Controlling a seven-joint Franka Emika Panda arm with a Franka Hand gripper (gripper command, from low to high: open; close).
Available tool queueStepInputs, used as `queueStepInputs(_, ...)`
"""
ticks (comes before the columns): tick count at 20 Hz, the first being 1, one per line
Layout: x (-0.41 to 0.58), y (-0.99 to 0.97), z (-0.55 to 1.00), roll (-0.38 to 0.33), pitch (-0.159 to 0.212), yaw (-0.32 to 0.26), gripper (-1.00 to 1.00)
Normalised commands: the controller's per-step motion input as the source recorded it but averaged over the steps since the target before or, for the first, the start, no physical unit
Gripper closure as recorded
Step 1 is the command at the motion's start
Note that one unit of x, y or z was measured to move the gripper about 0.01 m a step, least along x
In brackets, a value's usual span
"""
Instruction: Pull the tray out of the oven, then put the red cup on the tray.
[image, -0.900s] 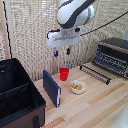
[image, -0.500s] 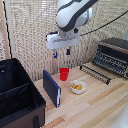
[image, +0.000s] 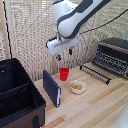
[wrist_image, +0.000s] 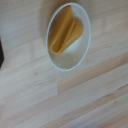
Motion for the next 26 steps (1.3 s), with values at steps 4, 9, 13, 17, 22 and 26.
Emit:
queueStepInputs(4, 0.0, -0.03, 0.0, -0.366, -0.043, 0.144, -1.0)
queueStepInputs(9, 0.0, -0.04, 0.0, -0.37, -0.034, 0.137, -1.0)
queueStepInputs(13, 0.0, -0.23, 0.03, -0.342, -0.054, 0.104, -1.0)
queueStepInputs(17, 0.032, -0.37, 0.05, -0.267, -0.091, 0.103, -1.0)
queueStepInputs(22, 0.153, -0.41, 0.0, -0.222, -0.066, 0.116, -1.0)
queueStepInputs(26, 0.194, -0.38, 0.0, -0.229, -0.041, 0.112, -1.0)
